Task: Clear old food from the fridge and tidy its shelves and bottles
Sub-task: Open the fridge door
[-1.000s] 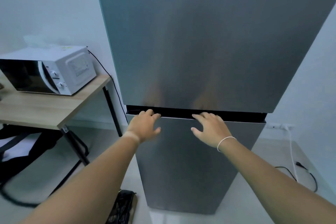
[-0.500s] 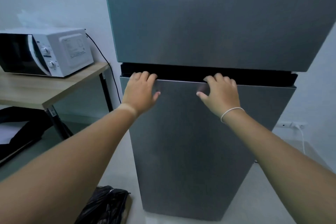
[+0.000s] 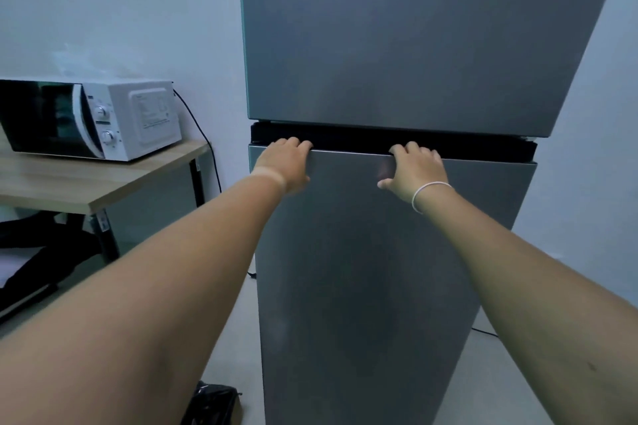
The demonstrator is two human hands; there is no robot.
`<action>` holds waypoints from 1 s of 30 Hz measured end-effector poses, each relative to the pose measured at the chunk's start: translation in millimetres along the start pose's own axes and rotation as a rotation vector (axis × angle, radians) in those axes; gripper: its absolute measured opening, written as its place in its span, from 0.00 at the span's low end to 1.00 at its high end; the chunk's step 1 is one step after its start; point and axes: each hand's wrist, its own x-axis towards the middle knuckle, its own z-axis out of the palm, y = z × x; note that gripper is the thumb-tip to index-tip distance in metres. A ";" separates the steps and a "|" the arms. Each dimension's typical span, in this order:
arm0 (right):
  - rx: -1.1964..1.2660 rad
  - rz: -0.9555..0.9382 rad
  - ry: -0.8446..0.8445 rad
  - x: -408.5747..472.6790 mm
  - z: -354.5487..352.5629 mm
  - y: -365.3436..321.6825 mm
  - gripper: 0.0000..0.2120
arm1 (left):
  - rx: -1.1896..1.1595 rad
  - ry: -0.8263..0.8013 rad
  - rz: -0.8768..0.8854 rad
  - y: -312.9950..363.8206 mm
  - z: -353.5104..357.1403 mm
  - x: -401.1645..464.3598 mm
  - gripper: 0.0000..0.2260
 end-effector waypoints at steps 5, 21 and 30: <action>-0.053 0.014 0.030 -9.7 2.0 -1.5 0.30 | 0.130 0.042 0.034 1.9 -0.5 -15.8 0.26; 0.341 0.145 -0.172 -127.3 -48.0 12.2 0.51 | 0.450 0.119 0.442 41.0 -76.6 -137.7 0.26; 0.715 0.142 -0.160 -222.0 -66.2 36.3 0.50 | -0.271 0.040 0.385 77.8 -115.4 -193.0 0.23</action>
